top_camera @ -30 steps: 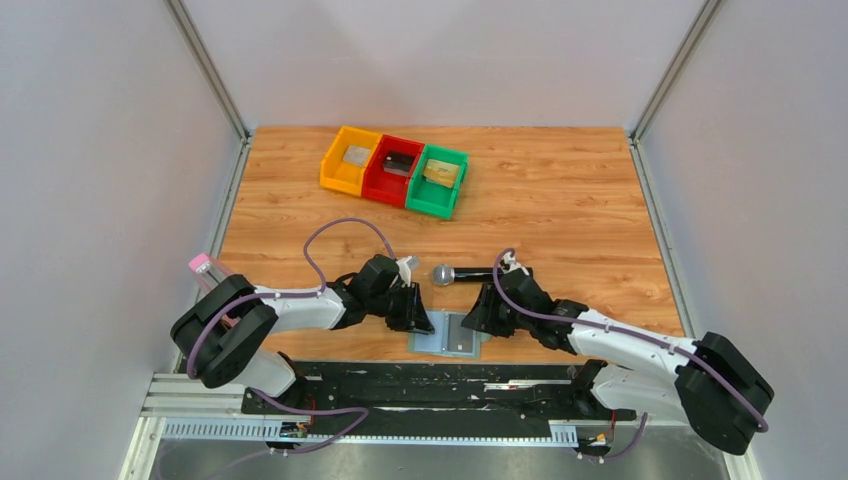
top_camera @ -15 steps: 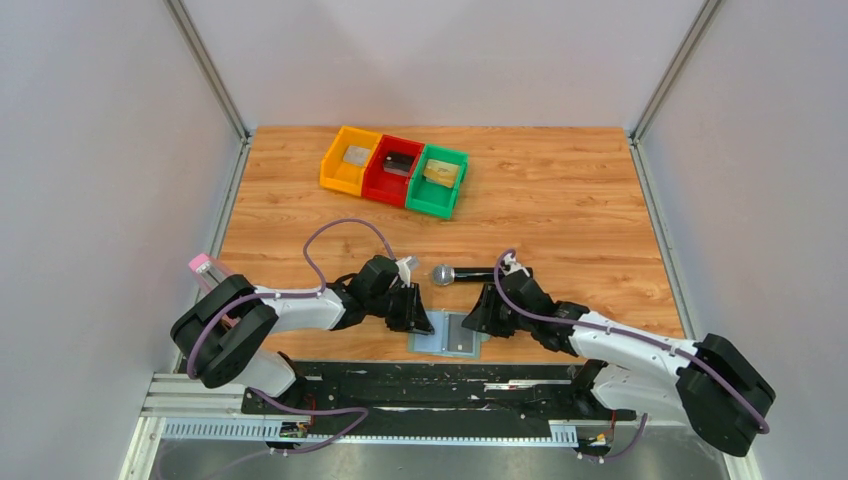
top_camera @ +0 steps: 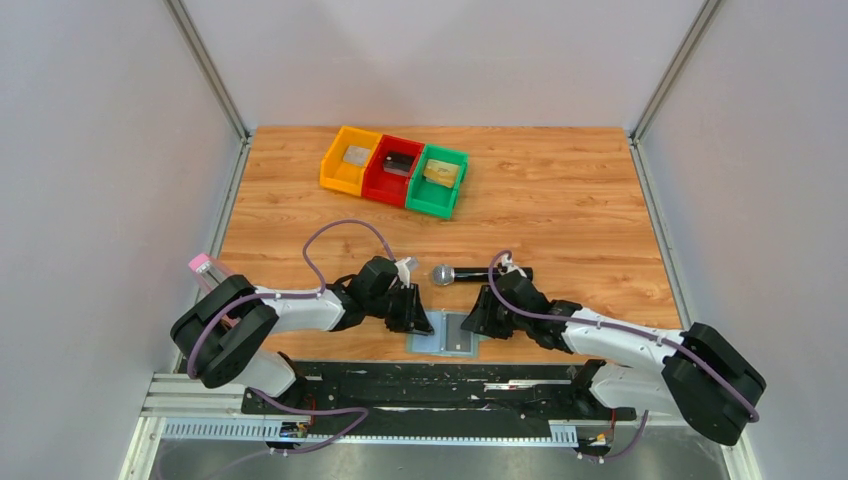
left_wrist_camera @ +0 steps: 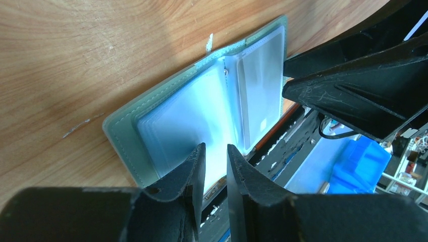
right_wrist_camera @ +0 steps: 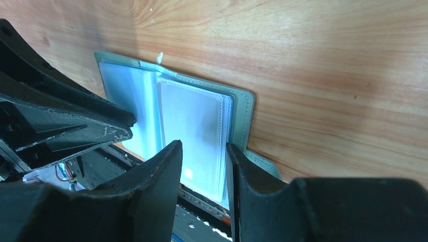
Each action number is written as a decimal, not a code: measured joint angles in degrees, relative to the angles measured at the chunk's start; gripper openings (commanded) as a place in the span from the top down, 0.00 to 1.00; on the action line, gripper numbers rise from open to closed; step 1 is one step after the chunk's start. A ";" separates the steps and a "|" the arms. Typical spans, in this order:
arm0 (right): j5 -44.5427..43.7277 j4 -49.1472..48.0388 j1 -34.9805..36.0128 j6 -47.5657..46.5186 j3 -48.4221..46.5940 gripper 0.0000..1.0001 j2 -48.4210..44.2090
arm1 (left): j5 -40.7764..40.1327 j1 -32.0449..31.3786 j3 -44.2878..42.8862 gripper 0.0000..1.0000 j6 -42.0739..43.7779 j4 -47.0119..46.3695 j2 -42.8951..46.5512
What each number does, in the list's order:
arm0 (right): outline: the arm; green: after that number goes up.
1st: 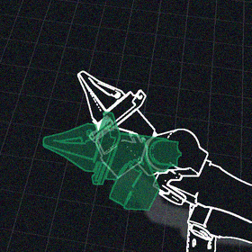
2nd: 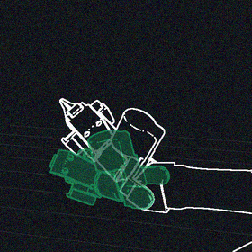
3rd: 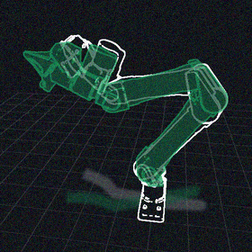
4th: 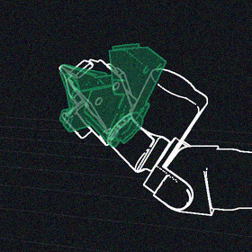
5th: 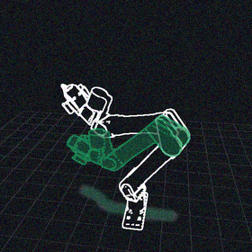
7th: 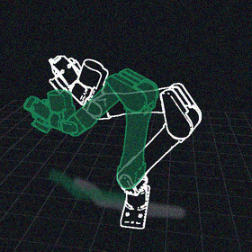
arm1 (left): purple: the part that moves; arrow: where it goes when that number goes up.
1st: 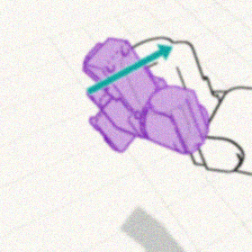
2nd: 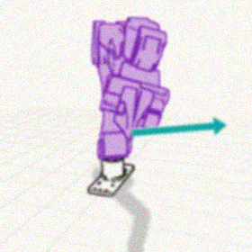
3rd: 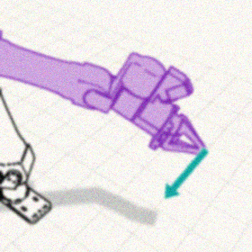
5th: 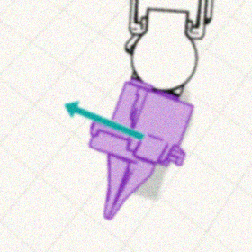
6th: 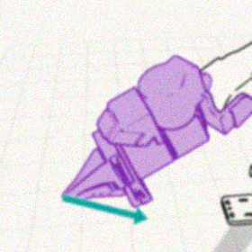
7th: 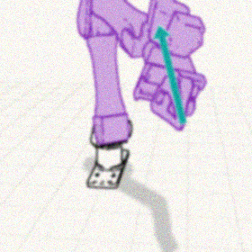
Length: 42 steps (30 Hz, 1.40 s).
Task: Take the credit cards out of the card holder
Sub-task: Remove the credit card from the card holder.
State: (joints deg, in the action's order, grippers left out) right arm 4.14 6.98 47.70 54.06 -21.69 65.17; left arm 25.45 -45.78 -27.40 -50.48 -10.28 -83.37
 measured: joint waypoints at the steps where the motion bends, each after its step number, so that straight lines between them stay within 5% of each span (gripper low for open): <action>1: 0.07 -0.46 0.00 0.07 0.00 0.62 0.31 | 0.02 0.00 0.07 0.70 -0.04 -0.09 0.00; 42: 10.80 -14.67 0.00 -0.81 1.97 0.64 2.29 | 1.14 0.00 1.01 0.70 -0.66 -2.67 -0.66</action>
State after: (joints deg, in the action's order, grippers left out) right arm 14.94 -7.68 47.70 53.25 -19.73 67.46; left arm 26.59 -45.78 -26.39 -51.13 -12.95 -84.03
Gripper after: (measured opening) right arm 0.378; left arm 0.299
